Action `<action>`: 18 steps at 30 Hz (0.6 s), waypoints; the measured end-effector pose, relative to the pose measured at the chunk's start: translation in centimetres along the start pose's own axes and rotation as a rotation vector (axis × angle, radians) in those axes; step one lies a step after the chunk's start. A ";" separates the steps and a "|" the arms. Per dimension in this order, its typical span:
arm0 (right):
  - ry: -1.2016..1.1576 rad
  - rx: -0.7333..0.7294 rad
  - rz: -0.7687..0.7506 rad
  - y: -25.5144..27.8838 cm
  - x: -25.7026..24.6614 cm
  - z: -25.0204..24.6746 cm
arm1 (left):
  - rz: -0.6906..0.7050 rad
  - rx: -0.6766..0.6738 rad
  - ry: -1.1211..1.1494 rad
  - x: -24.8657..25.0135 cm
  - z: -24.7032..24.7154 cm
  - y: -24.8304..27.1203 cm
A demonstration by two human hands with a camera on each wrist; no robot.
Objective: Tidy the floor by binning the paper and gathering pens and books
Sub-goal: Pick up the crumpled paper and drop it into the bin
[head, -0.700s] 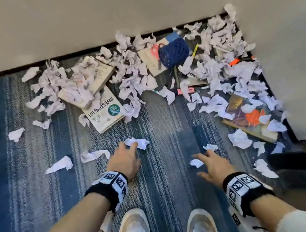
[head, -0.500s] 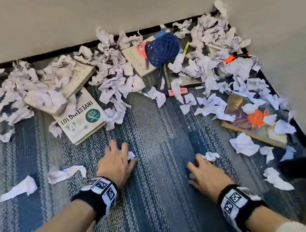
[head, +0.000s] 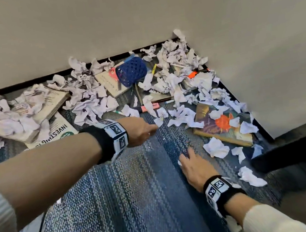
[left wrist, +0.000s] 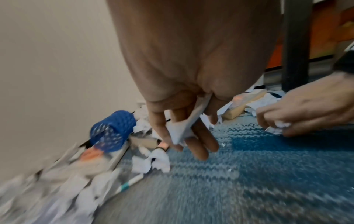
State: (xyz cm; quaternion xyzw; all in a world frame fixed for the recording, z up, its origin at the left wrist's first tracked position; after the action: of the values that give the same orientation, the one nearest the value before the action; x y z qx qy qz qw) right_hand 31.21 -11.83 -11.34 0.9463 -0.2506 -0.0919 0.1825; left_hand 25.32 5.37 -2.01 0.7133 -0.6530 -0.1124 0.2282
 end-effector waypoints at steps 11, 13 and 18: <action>-0.336 0.317 0.281 7.6 9.0 -2.0 | 0.196 0.183 -0.095 15.6 0.6 -10.8; -0.402 0.348 0.500 9.5 12.7 -1.3 | 0.214 0.140 -0.130 17.7 1.4 -13.0; -0.354 0.174 0.779 11.5 17.8 2.1 | 0.183 0.040 -0.202 19.4 3.5 -16.1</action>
State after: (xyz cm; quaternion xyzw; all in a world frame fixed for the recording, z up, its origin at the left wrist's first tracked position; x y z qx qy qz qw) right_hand 40.81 -30.78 -10.20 0.7627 -0.6231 -0.1553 0.0772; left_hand 40.30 -13.64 -9.97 0.6402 -0.7372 -0.1492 0.1564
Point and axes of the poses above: each hand's wrist, its own y-axis away from the middle knuckle, its own z-axis out of the palm, x = y × z, the point moved 8 cm from there along -y, towards the middle knuckle, and after that the axes turned 2 degrees about z, right-handed, at the moved point
